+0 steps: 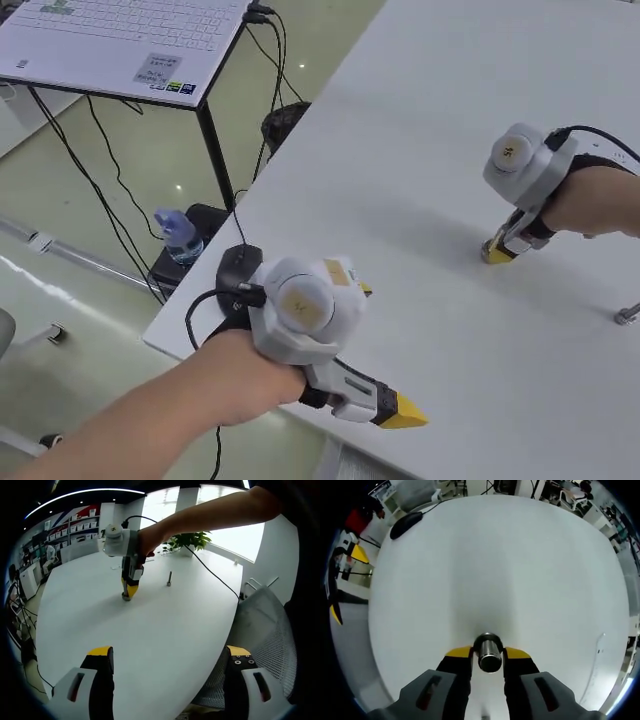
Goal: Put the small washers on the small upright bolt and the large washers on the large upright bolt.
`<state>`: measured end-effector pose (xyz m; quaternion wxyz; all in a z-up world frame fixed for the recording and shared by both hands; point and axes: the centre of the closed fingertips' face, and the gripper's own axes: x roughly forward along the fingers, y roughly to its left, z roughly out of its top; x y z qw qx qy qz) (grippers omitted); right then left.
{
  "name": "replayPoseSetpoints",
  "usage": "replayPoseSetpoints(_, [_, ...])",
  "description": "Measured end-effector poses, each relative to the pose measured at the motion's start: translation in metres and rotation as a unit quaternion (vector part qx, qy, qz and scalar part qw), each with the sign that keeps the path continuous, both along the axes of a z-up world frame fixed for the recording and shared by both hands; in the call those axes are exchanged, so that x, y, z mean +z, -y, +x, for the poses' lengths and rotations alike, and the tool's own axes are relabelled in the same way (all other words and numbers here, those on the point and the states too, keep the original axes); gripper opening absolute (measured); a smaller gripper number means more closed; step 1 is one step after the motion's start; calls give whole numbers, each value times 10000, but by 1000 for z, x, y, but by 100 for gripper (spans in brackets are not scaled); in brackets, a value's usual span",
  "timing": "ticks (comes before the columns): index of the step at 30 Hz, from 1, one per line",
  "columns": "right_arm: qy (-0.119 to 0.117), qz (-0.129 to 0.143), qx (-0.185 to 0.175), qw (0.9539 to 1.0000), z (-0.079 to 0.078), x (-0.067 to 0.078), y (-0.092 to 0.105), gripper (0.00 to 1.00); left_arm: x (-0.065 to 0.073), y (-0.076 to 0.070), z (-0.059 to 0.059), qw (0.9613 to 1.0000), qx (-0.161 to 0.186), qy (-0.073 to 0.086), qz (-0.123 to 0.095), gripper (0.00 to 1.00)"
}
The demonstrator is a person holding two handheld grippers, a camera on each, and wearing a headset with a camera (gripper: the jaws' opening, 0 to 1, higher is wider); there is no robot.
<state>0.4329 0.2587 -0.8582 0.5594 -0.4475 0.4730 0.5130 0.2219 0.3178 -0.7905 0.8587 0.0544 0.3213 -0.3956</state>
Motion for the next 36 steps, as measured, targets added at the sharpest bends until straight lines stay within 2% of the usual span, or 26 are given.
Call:
replayPoseSetpoints(5, [87, 142, 2, 9999, 2, 7, -2, 33, 1, 2, 0, 10000, 12, 14, -2, 93])
replayPoseSetpoints(10, [267, 398, 76, 9988, 3, 24, -6, 37, 4, 5, 1, 10000, 30, 53, -44, 94])
replayPoseSetpoints(16, [548, 762, 108, 9955, 6, 52, -7, 38, 5, 8, 2, 9999, 45, 73, -69, 94])
replayPoseSetpoints(17, [602, 861, 119, 9944, 6, 58, -7, 39, 3, 8, 2, 9999, 71, 35, -79, 94])
replayPoseSetpoints(21, [732, 1043, 104, 9918, 4, 78, 2, 39, 2, 9, 2, 9999, 97, 69, -51, 94])
replayPoseSetpoints(23, [822, 1187, 44, 9895, 4, 90, 8, 39, 0, 8, 2, 9999, 113, 49, -23, 94])
replayPoseSetpoints(28, [976, 1732, -284, 9796, 0, 121, 26, 39, 1, 8, 2, 9998, 176, 47, -27, 94])
replayPoseSetpoints(30, [1003, 1835, -363, 9772, -4, 128, 35, 39, 3, 9, 2, 9998, 185, 64, -17, 94])
replayPoseSetpoints(32, [1194, 1940, -499, 9724, -5, 136, 52, 40, 5, 10, 3, 9998, 196, 84, -10, 94])
replayPoseSetpoints(36, [1211, 2214, -923, 9632, -9, 146, 73, 42, 5, 12, 5, 9998, 179, 74, 38, 93])
